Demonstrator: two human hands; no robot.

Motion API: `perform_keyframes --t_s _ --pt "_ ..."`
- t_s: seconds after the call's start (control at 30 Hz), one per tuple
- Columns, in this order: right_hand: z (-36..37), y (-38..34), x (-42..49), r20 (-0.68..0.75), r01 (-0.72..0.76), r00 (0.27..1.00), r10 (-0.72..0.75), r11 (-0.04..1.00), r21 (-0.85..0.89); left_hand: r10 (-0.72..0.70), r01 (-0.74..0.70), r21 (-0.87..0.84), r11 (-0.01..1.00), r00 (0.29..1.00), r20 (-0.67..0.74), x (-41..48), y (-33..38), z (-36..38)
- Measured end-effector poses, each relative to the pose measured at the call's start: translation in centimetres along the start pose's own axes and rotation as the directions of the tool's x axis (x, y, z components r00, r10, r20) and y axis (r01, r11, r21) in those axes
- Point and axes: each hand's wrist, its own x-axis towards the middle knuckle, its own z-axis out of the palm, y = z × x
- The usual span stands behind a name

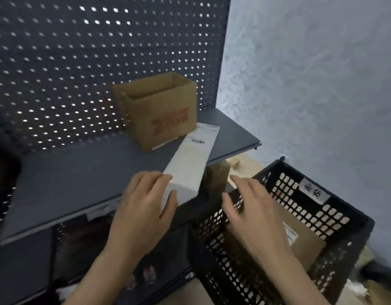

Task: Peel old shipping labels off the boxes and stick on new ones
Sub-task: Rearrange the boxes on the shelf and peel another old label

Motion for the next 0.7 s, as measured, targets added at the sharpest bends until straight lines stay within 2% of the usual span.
perform_keyframes --t_s 0.2,0.43,0.53,0.7 --pt "3.4 -11.3 2.7 0.086 0.273 0.956 -0.28 0.958 0.092 -0.188 0.238 0.209 0.948 0.954 -0.233 -5.0 -8.3 -10.5" --pt "8.0 -26.8 4.2 0.073 0.486 0.852 -0.519 0.834 0.261 -0.335 0.466 0.229 0.855 0.831 -0.443 -10.8 -17.5 -20.3" --pt "9.6 -32.4 4.5 0.038 0.549 0.808 -0.588 0.775 0.313 -0.332 0.511 0.259 0.82 0.792 -0.513 -12.6 -20.8 -23.4" --pt "11.3 -39.4 5.4 0.113 0.551 0.774 -0.623 0.751 0.364 -0.356 0.598 0.257 0.76 0.712 -0.605 -14.6 -26.5 -27.7"
